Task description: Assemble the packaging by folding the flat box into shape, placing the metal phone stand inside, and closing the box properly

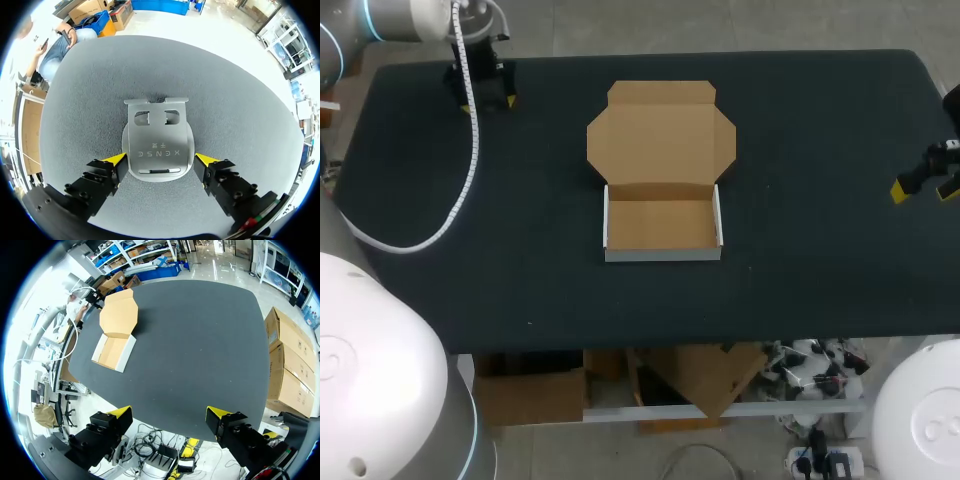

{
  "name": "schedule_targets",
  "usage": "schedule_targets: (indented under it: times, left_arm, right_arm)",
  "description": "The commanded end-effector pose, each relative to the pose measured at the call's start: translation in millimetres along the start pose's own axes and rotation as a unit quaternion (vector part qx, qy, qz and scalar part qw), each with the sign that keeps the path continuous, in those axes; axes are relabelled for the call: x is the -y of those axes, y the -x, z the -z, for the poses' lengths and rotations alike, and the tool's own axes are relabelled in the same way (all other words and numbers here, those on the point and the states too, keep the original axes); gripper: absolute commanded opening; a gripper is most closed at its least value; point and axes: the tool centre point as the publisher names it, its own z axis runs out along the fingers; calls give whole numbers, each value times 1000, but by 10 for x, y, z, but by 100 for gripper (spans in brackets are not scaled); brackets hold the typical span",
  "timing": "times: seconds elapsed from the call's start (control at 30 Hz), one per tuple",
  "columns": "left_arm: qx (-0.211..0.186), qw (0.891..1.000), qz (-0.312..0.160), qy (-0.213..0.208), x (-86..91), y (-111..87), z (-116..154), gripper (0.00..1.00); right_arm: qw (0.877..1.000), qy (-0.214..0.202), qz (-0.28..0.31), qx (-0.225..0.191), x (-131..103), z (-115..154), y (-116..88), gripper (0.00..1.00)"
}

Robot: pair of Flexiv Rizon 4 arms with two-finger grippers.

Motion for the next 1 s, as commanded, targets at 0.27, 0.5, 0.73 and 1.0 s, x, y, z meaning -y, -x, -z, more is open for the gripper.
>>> schedule_targets:
  times: [0.27, 0.5, 0.73, 1.0]
  left_arm:
    - [3, 1000, 3, 4, 65, -5, -53, 84]
    - [3, 1000, 1, 3, 81, -3, -59, 80]
    - [6, 1000, -1, 2, 109, -6, -72, 81]
    - [9, 1000, -2, 1, 146, -4, -77, 81]
  right_arm:
    - [1000, -1, 0, 0, 5, 12, -3, 100]
    - [1000, -1, 0, 0, 5, 12, -3, 100]
    - [1000, -1, 0, 0, 5, 12, -3, 100]
    - [1000, -1, 0, 0, 5, 12, -3, 100]
